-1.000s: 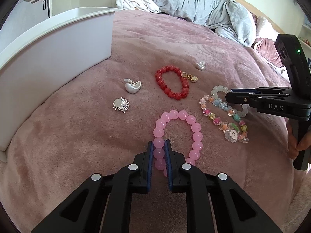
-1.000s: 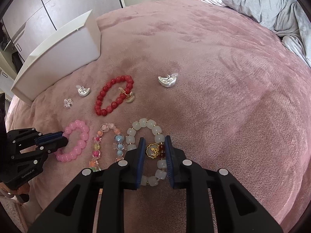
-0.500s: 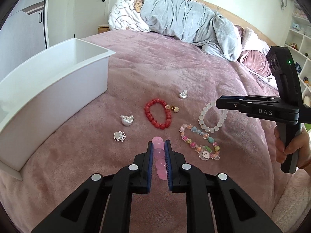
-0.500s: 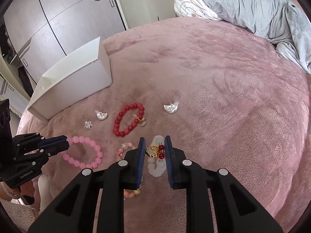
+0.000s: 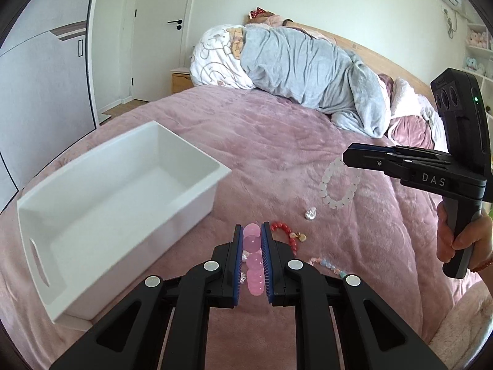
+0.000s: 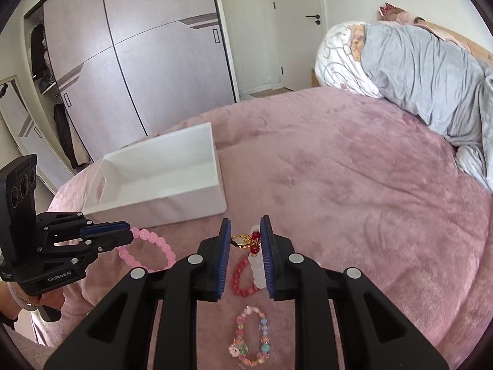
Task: Organize jewelry
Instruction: 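Lift both bracelets and carry them over the white bin with both tools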
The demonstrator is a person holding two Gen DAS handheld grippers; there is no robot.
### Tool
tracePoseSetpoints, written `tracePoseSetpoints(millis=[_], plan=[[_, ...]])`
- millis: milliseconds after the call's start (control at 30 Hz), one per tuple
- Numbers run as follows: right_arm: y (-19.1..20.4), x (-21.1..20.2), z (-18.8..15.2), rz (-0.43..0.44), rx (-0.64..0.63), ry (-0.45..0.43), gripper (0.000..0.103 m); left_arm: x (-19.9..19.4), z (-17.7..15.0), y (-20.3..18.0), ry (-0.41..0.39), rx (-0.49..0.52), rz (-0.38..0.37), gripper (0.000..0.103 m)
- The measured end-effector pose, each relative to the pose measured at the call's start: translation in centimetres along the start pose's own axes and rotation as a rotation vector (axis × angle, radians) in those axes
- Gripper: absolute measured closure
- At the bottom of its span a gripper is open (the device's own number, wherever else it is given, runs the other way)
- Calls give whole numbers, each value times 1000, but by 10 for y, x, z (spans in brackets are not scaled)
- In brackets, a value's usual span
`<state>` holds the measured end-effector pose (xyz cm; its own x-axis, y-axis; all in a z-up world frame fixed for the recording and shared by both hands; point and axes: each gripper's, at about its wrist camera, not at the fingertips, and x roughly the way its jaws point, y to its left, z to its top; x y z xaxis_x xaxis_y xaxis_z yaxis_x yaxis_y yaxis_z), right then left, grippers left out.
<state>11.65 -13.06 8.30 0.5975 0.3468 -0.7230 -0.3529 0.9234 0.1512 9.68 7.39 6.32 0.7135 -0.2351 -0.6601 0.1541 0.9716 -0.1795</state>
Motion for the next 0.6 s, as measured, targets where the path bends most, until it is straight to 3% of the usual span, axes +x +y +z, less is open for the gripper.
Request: tracePoseSetpoints(millis=[300, 600], plan=[[63, 32, 84, 98, -112, -16, 83, -28, 54, 82, -31, -74, 135, 86], [110, 131, 123, 206, -69, 107, 83, 12, 61, 172, 68, -183, 258, 86]])
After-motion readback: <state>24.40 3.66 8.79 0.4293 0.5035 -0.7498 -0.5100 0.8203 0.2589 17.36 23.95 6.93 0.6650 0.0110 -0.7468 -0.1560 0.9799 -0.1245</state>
